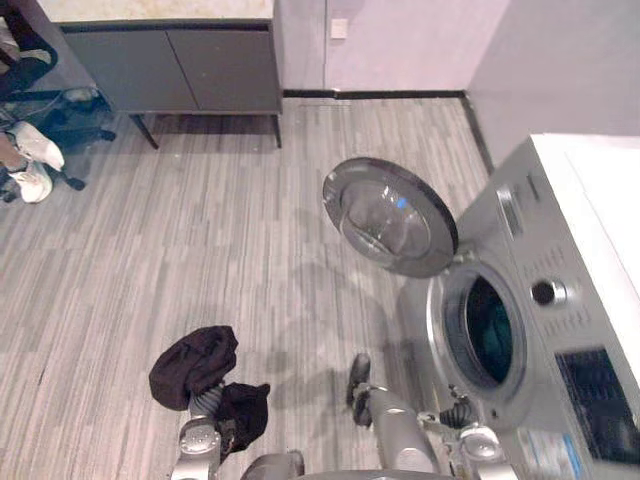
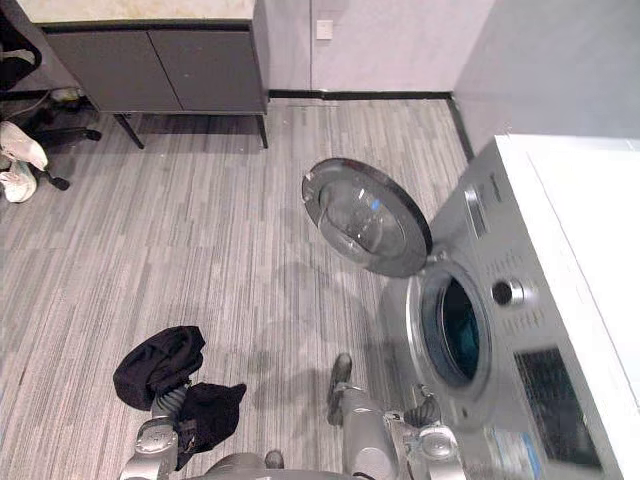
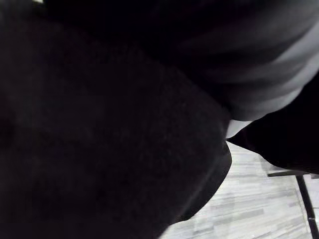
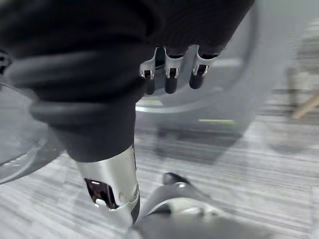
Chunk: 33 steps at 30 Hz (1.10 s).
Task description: Pick up the laundry basket with both hands and put the clothes into the washing machine.
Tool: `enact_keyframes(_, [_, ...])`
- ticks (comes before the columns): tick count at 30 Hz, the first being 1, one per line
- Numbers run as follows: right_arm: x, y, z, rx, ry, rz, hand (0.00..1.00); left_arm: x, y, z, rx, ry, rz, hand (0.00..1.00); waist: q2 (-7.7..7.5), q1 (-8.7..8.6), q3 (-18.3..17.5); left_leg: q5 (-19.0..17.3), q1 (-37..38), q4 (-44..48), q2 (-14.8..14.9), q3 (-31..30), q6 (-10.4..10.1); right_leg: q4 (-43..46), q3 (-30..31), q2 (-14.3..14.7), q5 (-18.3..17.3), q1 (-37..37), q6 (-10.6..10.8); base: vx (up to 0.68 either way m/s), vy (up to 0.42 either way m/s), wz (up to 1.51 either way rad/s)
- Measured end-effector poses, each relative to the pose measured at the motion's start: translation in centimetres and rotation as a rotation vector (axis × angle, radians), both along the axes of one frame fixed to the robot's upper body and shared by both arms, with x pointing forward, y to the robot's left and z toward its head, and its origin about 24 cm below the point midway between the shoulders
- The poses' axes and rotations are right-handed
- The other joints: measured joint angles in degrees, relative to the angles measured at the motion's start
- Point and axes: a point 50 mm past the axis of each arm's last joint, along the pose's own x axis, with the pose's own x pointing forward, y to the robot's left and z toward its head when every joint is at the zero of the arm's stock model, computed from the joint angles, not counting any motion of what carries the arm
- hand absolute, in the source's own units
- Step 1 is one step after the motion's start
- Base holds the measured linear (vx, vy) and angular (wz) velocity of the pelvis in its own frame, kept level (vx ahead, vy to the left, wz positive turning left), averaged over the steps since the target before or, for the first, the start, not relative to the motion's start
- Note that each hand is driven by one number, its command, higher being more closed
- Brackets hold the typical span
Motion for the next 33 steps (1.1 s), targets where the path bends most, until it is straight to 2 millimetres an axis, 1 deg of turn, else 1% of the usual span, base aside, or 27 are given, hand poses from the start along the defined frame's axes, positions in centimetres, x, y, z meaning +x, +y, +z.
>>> enact_keyframes(1, [1.1, 0.4, 0.8, 0.0, -0.051, 0.017, 0.0, -1.0, -0.4, -0.3, -0.02, 0.008, 0.026, 1.0, 1.37, 1.17, 0.0, 4.9, -4.4, 13.3, 5.5, 1.5, 0.8, -0.5, 2.0, 4.0, -1.9, 3.2, -1.9, 0.58, -0.189, -1.02])
enact_keyframes(2, [1.8, 0.8, 1.3, 0.008, -0.09, 0.024, 0.0, -1.2, -0.6, -0.3, -0.025, 0.009, 0.028, 1.0, 1.59, 2.03, 0.0, 4.3, -6.9, 19.2, 7.8, 2.1, 1.0, -0.5, 3.6, 5.6, -2.8, 4.8, -2.6, 0.57, -0.131, -1.34])
enact_keyframes(3, [2.6, 1.2, 1.9, 0.015, -0.132, 0.028, 0.0, -0.9, -0.9, -0.2, -0.028, 0.001, 0.017, 1.0, 0.87, 2.75, -0.1, 3.9, -10.5, 23.3, 9.3, 2.6, 1.3, -0.8, 5.6, 6.6, -3.7, 6.4, -3.2, 0.43, -0.094, -1.02])
enact_keyframes(4, [2.9, 1.3, 2.2, 0.016, -0.148, 0.029, 0.0, -0.7, -1.0, -0.1, -0.03, -0.003, 0.008, 1.0, 0.25, 3.17, -0.1, 3.7, -11.7, 23.5, 9.5, 3.1, 1.5, -1.2, 6.8, 6.7, -3.9, 7.2, -3.3, 0.62, -0.159, -1.03])
enact_keyframes(5, [3.2, 1.4, 2.4, 0.017, -0.162, 0.029, 0.0, 0.4, -1.5, 0.3, -0.028, -0.032, -0.019, 1.0, -1.15, 3.59, 0.2, 3.2, -14.3, 20.3, 9.6, 4.4, 2.2, -3.2, 9.7, 6.8, -3.8, 9.7, -3.3, 0.49, -0.133, -0.98])
enact_keyframes(7, [3.2, 1.3, 2.4, 0.014, -0.16, 0.021, 0.0, 1.1, -1.9, 0.8, -0.022, -0.068, -0.044, 1.0, -1.49, 3.51, 0.0, 2.0, -15.1, 9.2, 8.8, 4.1, 3.1, -5.5, 14.6, 7.7, -3.8, 13.0, -3.2, 0.47, -0.047, -1.26])
enact_keyframes(8, [3.2, 1.3, 2.5, 0.011, -0.163, 0.019, 0.0, 1.3, -2.0, 1.1, -0.017, -0.082, -0.049, 1.0, -1.48, 3.81, 0.0, 1.2, -14.6, 2.3, 7.9, 2.3, 2.5, -5.6, 17.4, 8.2, -4.1, 13.9, -2.7, 0.44, 0.089, -1.54])
enact_keyframes(11, [3.2, 1.5, 2.4, 0.016, -0.162, 0.009, 0.0, 2.2, -2.5, 1.4, -0.025, -0.109, -0.056, 1.0, -1.2, 4.73, -0.2, 1.7, -11.8, -15.1, 4.2, -8.0, 1.6, -4.4, 24.8, 9.5, -5.9, 14.9, 0.3, 0.29, 0.161, -1.48])
enact_keyframes(12, [3.1, 1.8, 2.3, 0.023, -0.16, 0.003, 0.0, 2.5, -3.0, 1.5, -0.039, -0.116, -0.059, 1.0, -0.5, 4.72, -0.5, 3.1, -10.6, -20.0, 4.0, -11.7, 0.1, -2.9, 27.4, 10.2, -7.3, 15.2, 2.8, 0.24, 0.263, -1.76])
enact_keyframes(14, [2.7, 1.7, 2.1, 0.02, -0.15, -0.001, 0.0, 2.5, -3.8, 1.3, -0.064, -0.113, -0.073, 1.0, 1.6, 4.45, -1.8, 7.2, -8.7, -22.9, 4.9, -12.7, 0.8, -0.6, 30.7, 11.8, -9.3, 15.0, 5.9, 0.18, 0.344, -1.63])
enact_keyframes(15, [2.3, 1.6, 1.8, 0.025, -0.134, -0.022, 0.0, 2.5, -4.1, 1.1, -0.078, -0.101, -0.083, 1.0, 1.9, 4.49, -2.9, 6.2, -7.7, -22.0, 5.7, -8.8, -0.1, 1.9, 34.2, 11.7, -11.9, 13.6, 7.5, 0.12, 0.467, -1.51])
enact_keyframes(17, [2.0, 2.0, 1.4, 0.038, -0.114, -0.029, 0.0, 2.5, -3.6, 1.0, -0.062, -0.093, -0.09, 1.0, 0.0, 4.34, -4.1, 5.1, -6.1, -23.1, 4.4, -2.0, 1.5, 3.6, 38.3, 9.5, -13.2, 11.4, 9.3, 0.07, 0.373, -1.46])
enact_keyframes(18, [1.9, 2.0, 1.3, 0.037, -0.108, -0.031, 0.0, 2.5, -3.4, 1.0, -0.055, -0.088, -0.091, 1.0, -0.42, 4.15, -4.3, 4.8, -5.7, -23.1, 4.2, -0.3, 1.9, 3.4, 39.2, 9.0, -13.1, 10.9, 9.4, 0.0, 0.255, -1.51])
enact_keyframes(19, [1.9, 2.1, 1.0, 0.038, -0.09, -0.031, 0.0, 2.2, -2.8, 0.8, -0.042, -0.069, -0.091, 1.0, -0.41, 4.16, -4.4, 4.3, -4.4, -23.5, 4.2, 4.8, 2.9, 2.4, 39.3, 7.4, -12.2, 9.5, 10.8, -0.04, 0.193, -1.5])
enact_keyframes(20, [2.2, 2.2, 0.9, 0.039, -0.083, -0.028, 0.0, 1.8, -2.4, 0.6, -0.031, -0.056, -0.087, 1.0, -0.73, 4.32, -4.6, 4.1, -3.7, -24.3, 4.3, 7.7, 3.2, 1.6, 36.9, 5.4, -11.6, 8.2, 11.0, -0.08, 0.257, -2.1])
enact_keyframes(22, [2.7, 2.7, 0.2, 0.047, -0.034, -0.008, 0.0, 1.0, -0.8, 0.2, 0.005, -0.007, -0.083, 1.0, -0.63, 4.48, -4.5, 3.7, -2.2, -25.5, 5.4, 16.0, 3.9, 1.4, 17.0, -2.3, -10.8, 4.4, 10.3, -0.09, 0.124, -1.77])
enact_keyframes(23, [2.7, 3.0, 0.0, 0.05, -0.017, 0.005, 0.0, 0.8, -0.4, 0.2, 0.016, 0.004, -0.082, 1.0, -0.43, 4.53, -4.5, 3.8, -1.7, -25.8, 6.0, 17.7, 3.9, 1.4, 9.7, -4.1, -10.7, 4.3, 9.5, -0.05, 0.029, -1.32])
enact_keyframes(24, [2.7, 3.3, -0.2, 0.049, -0.001, 0.025, 0.0, 0.7, 0.3, 0.1, 0.033, 0.018, -0.081, 1.0, -0.45, 4.59, -4.5, 3.8, -0.8, -26.1, 6.7, 20.2, 3.7, 0.8, -2.0, -6.7, -9.8, 5.5, 6.9, -0.01, -0.022, -0.93])
enact_keyframes(25, [2.7, 3.2, -0.2, 0.045, -0.001, 0.027, 0.0, 0.7, 0.3, 0.1, 0.034, 0.022, -0.081, 1.0, -0.16, 4.56, -4.3, 3.8, -0.4, -26.2, 6.9, 20.8, 3.5, -0.2, -4.9, -7.4, -8.5, 6.2, 6.4, 0.04, -0.043, -1.0])
enact_keyframes(26, [2.7, 2.6, -0.2, 0.029, -0.002, 0.03, 0.0, 0.7, 0.7, 0.1, 0.043, 0.028, -0.082, 1.0, -0.21, 4.58, -4.3, 4.0, 0.9, -26.9, 7.0, 22.0, 2.6, -2.8, -8.0, -7.4, -4.8, 7.3, 7.2, 0.07, -0.097, -0.77])
enact_keyframes(27, [2.8, 1.7, 0.0, 0.002, -0.004, 0.032, 0.0, 0.6, 0.5, 0.0, 0.037, 0.036, -0.083, 1.0, 1.12, 4.48, -4.1, 4.3, 1.3, -27.5, 7.8, 22.1, 2.2, -5.6, -5.7, -5.0, -3.4, 8.1, 7.5, 0.07, -0.119, -0.76])
enact_keyframes(28, [2.8, 1.3, 0.1, -0.01, -0.003, 0.032, 0.0, 0.6, 0.3, -0.1, 0.032, 0.036, -0.085, 1.0, 1.68, 4.51, -4.1, 4.3, 1.3, -27.3, 8.4, 22.5, 2.2, -6.5, -5.1, -4.2, -3.0, 8.1, 7.2, 0.07, -0.146, -0.8])
enact_keyframes(29, [3.0, 0.6, 0.1, -0.03, 0.007, 0.033, 0.0, 0.6, 0.0, -0.2, 0.024, 0.038, -0.084, 1.0, 2.25, 4.64, -3.8, 4.4, 0.5, -23.5, 10.3, 22.6, 2.1, -8.1, -3.3, -3.1, -3.0, 8.2, 6.9, 0.06, -0.164, -0.8])
enact_keyframes(30, [2.9, 0.2, 0.1, -0.042, 0.016, 0.034, 0.0, 0.6, -0.3, -0.3, 0.015, 0.041, -0.083, 1.0, 2.57, 4.47, -3.4, 4.5, -1.7, -16.2, 12.8, 20.5, 2.3, -8.8, -2.2, -1.8, -3.0, 9.2, 6.5, 0.08, -0.209, -0.92])
enact_keyframes(31, [2.8, -0.1, 0.0, -0.057, 0.023, 0.041, 0.0, 0.5, -0.6, -0.4, 0.007, 0.043, -0.085, 1.0, 3.01, 4.47, -2.5, 5.6, -3.0, -8.9, 15.0, 17.4, 3.6, -9.3, -1.3, -0.5, -3.3, 11.4, 6.1, 0.06, -0.183, -0.71])
enact_keyframes(32, [2.6, -0.3, 0.0, -0.062, 0.029, 0.041, 0.0, 0.3, -0.8, -0.5, 0.002, 0.049, -0.091, 1.0, 3.13, 4.55, -2.0, 7.1, -3.7, -4.7, 15.7, 14.9, 4.2, -9.5, -0.1, 0.2, -3.5, 12.8, 5.7, 0.06, -0.125, -0.68])
enact_keyframes(33, [2.5, -0.3, -0.1, -0.06, 0.032, 0.039, 0.0, 0.2, -1.1, -0.6, 0.0, 0.055, -0.103, 1.0, 2.59, 4.84, -1.6, 7.8, -5.1, -1.5, 15.7, 11.8, 4.1, -9.6, 1.1, 0.4, -3.8, 13.7, 5.4, 0.05, -0.078, -0.65])
